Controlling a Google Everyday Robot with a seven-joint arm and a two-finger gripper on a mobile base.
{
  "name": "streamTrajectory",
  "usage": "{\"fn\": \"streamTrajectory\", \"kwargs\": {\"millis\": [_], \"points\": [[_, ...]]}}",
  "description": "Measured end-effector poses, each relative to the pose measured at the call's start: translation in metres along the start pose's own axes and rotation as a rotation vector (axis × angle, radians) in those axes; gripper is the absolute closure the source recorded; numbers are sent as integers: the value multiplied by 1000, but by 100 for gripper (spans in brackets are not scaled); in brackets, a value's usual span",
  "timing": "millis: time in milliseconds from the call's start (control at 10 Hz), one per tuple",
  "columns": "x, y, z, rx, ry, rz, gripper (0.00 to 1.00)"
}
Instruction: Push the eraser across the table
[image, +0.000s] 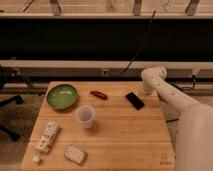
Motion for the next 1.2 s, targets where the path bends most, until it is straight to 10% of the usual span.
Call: {"fn": "streamTrajectory", "kwargs": {"millis": [600, 1200], "points": [[-9, 2, -1, -2, -19, -16, 98], [-64, 11, -59, 52, -122, -134, 98]]}}
